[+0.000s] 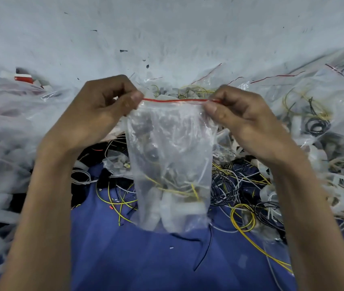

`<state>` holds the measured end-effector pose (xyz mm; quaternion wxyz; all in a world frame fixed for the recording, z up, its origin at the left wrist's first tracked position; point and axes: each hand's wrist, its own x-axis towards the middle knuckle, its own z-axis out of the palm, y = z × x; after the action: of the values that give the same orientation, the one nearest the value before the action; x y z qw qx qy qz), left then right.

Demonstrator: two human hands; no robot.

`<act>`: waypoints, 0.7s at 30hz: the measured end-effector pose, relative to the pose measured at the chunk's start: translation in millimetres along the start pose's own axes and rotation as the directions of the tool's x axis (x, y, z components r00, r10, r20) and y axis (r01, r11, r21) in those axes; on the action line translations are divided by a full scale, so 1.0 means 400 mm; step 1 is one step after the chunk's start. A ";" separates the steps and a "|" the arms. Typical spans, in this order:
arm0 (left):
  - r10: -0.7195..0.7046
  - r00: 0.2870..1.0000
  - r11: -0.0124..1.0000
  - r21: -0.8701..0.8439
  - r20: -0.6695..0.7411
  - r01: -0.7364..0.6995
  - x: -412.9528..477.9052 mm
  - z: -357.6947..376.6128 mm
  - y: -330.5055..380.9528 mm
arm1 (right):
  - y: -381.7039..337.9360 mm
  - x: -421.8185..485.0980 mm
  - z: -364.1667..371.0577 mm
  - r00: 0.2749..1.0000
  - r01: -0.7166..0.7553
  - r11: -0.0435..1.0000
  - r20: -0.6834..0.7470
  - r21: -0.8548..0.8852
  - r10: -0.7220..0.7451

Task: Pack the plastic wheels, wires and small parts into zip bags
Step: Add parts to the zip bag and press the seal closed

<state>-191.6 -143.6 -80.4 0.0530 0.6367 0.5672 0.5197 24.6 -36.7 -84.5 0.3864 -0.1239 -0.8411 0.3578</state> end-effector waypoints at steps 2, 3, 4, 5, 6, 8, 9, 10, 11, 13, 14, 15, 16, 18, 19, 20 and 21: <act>0.026 0.997 1.000 0.000 -0.070 -0.026 0.001 0.006 -0.002 | -0.002 0.005 0.009 0.995 0.050 0.998 -0.081 -0.038 -0.053; 0.044 0.996 0.999 0.016 -0.072 -0.043 0.003 0.010 -0.003 | -0.003 0.006 0.009 0.990 0.075 0.995 -0.116 -0.073 -0.083; 0.054 0.998 0.997 0.053 -0.035 -0.052 0.006 0.014 -0.001 | -0.004 0.007 0.006 0.984 0.097 0.989 -0.138 -0.115 -0.113; 0.047 0.998 0.994 0.096 0.030 -0.049 0.007 0.019 0.003 | -0.004 0.006 0.003 0.981 0.109 0.981 -0.143 -0.160 -0.132; 0.030 0.995 0.990 0.132 0.092 -0.042 0.008 0.020 0.007 | -0.004 0.005 0.000 0.980 0.107 0.975 -0.142 -0.197 -0.136; 0.029 0.992 0.987 0.155 0.123 -0.048 0.008 0.018 0.011 | -0.005 0.004 -0.004 0.984 0.092 0.969 -0.131 -0.231 -0.125; 0.041 0.993 0.987 0.152 0.110 -0.058 0.009 0.016 0.010 | -0.006 0.003 -0.008 0.987 0.089 0.970 -0.109 -0.225 -0.116; 0.043 0.994 0.988 0.144 0.105 -0.058 0.009 0.017 0.010 | -0.009 0.001 -0.011 0.992 0.083 0.973 -0.071 -0.217 -0.100; 0.029 0.993 0.990 0.135 0.113 -0.044 0.008 0.021 0.010 | -0.012 -0.001 -0.015 0.997 0.069 0.975 -0.024 -0.212 -0.076; -0.010 0.989 0.993 0.118 0.150 -0.007 0.008 0.029 0.010 | -0.016 -0.006 -0.021 0.994 0.047 0.966 0.105 -0.252 -0.021; -0.021 0.986 0.994 0.113 0.164 0.002 0.009 0.032 0.009 | -0.020 -0.007 -0.023 0.987 0.035 0.953 0.159 -0.302 0.014; -0.024 0.985 0.994 0.111 0.169 0.005 0.010 0.035 0.010 | -0.021 -0.007 -0.023 0.980 0.027 0.935 0.195 -0.353 0.045; -0.017 0.985 0.994 0.109 0.171 -0.002 0.011 0.036 0.012 | -0.025 -0.007 -0.022 0.975 0.019 0.922 0.210 -0.387 0.067; 0.007 0.980 0.993 0.110 0.197 -0.030 0.011 0.040 0.019 | -0.031 -0.008 -0.020 0.982 0.022 0.901 0.178 -0.434 0.061; 0.010 0.975 0.992 0.123 0.221 -0.038 0.010 0.043 0.024 | -0.034 -0.007 -0.020 0.988 0.032 0.897 0.149 -0.441 0.038; 0.008 0.969 0.990 0.137 0.248 -0.043 0.008 0.048 0.029 | -0.042 -0.007 -0.020 0.992 0.043 0.904 0.122 -0.424 0.010; 0.009 0.962 0.989 0.143 0.271 -0.049 0.006 0.054 0.035 | -0.048 -0.009 -0.019 0.994 0.057 0.913 0.112 -0.403 -0.012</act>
<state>-167.4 -135.4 -79.6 0.0748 0.7121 0.5822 0.3853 33.9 -48.4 -69.7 0.3129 -0.1671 -0.9185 0.1747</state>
